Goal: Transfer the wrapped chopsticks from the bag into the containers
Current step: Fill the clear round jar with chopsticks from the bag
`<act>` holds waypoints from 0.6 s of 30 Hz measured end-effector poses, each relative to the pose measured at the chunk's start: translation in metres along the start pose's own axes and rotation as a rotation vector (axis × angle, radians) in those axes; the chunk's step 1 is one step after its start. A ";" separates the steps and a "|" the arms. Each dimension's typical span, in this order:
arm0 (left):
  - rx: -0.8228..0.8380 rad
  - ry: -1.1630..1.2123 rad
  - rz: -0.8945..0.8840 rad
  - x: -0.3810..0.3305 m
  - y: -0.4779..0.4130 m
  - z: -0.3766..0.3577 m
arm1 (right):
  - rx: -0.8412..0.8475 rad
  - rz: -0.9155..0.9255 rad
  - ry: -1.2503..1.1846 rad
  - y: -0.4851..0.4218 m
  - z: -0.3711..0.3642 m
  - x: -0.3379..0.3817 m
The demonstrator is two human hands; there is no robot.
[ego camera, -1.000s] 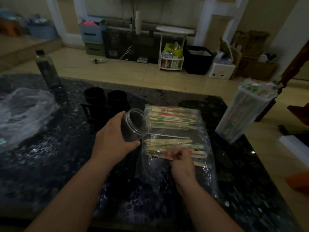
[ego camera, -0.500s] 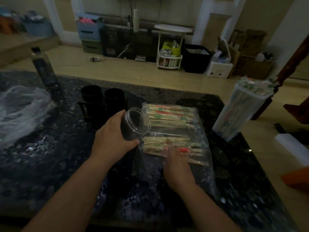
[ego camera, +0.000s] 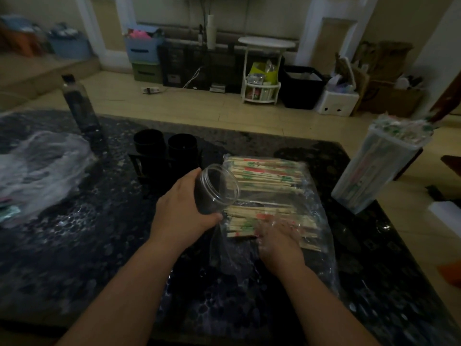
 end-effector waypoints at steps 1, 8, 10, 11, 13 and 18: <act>0.001 0.005 -0.002 -0.001 0.000 0.000 | 0.003 -0.004 -0.004 0.000 0.000 0.000; 0.020 0.030 0.001 -0.005 -0.001 -0.003 | 0.053 -0.004 0.006 0.002 0.002 -0.002; 0.019 0.034 0.004 -0.005 -0.001 -0.002 | 0.061 -0.023 0.012 0.003 0.002 -0.004; 0.020 0.034 0.004 -0.004 -0.001 -0.002 | 0.063 -0.025 0.029 0.002 0.001 -0.005; 0.023 0.029 0.003 -0.004 -0.001 -0.003 | 0.072 -0.022 0.058 0.000 -0.002 -0.005; 0.021 0.014 0.001 -0.004 0.000 -0.003 | 0.080 -0.044 -0.010 0.002 -0.009 -0.004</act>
Point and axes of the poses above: each hand's wrist, its own y-axis away from the middle knuckle, its own z-axis out of the back of the hand, x = y × z, the point moved 7 cm from there along -y, towards the middle knuckle, and after that the axes turned 4 degrees about x, right-handed, at the moved point
